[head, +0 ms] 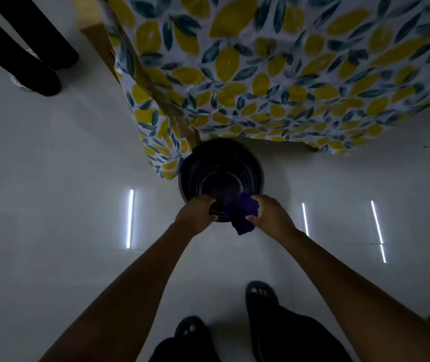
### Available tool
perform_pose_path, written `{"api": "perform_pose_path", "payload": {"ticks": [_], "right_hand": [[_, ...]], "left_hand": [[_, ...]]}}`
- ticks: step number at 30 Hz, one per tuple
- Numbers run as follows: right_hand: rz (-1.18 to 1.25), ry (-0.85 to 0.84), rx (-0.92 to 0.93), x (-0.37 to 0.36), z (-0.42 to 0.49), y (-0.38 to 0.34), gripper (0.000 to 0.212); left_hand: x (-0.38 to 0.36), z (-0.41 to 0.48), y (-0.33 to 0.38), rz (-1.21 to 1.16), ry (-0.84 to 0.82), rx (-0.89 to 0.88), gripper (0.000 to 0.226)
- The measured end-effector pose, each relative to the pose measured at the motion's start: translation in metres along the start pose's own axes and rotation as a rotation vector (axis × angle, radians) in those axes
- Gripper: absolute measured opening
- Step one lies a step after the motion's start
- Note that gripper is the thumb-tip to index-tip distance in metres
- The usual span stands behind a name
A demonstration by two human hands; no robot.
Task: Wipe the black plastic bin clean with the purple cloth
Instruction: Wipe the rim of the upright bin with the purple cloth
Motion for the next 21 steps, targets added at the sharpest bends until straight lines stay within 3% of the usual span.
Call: {"api": "perform_pose_path", "payload": {"ticks": [7,11,16,21], "right_hand": [[-0.341,0.003,0.083,-0.043,0.055,0.039,0.076],[-0.391,0.055,0.110,-0.050,0.063,0.045,0.083],[-0.462,0.000,0.118,-0.072,0.066,0.042,0.100],[-0.706,0.032,0.164,-0.082,0.068,0.035,0.094]], "left_hand": [[-0.069,0.061,-0.035,0.059,-0.055,-0.134,0.064],[-0.089,0.082,-0.047,0.128,-0.050,-0.234,0.066],[-0.089,0.096,-0.045,0.339,-0.042,-0.320,0.048],[-0.087,0.094,-0.035,0.389,-0.039,-0.341,0.032]]}}
Point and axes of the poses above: each hand's wrist, its own z-axis towards the middle knuckle, its own x-axis out of the back of the hand, y = z × x, the point moved 7 cm from there along z, towards the middle knuckle
